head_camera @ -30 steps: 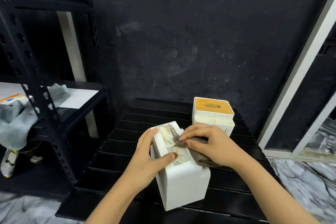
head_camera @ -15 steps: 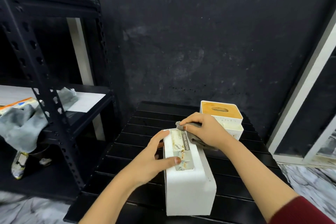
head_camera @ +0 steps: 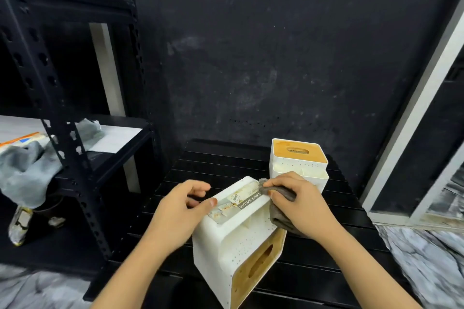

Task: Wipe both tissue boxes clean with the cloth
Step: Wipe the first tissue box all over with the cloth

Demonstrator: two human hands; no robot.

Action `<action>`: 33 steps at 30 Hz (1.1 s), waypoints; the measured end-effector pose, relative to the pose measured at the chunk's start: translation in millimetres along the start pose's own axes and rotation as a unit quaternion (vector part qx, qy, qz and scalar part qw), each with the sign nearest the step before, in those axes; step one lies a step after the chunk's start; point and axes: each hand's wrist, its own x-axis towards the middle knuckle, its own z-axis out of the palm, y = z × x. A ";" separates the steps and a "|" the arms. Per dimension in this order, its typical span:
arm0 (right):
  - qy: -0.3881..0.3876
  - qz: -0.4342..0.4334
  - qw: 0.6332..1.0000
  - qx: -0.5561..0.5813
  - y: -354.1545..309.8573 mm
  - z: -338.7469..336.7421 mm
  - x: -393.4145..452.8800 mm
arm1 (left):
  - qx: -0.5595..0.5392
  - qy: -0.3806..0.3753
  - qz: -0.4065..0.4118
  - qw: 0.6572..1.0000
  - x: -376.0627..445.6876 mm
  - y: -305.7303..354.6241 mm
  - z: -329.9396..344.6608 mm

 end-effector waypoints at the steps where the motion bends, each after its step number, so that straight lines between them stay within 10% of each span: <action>1: 0.011 0.003 1.000 0.000 -1.4 1.5 -2.1 | -0.021 0.018 -0.005 1.000 -8.8 -1.4 3.0; 22: -0.100 0.023 0.983 -0.153 -30.1 -0.3 34.0 | -0.133 -0.042 -0.064 0.988 -32.4 -3.8 15.5; 33: -0.152 -0.025 0.986 -0.058 -35.8 -2.4 11.8 | -0.154 -0.065 -0.071 0.983 -31.8 -6.9 15.2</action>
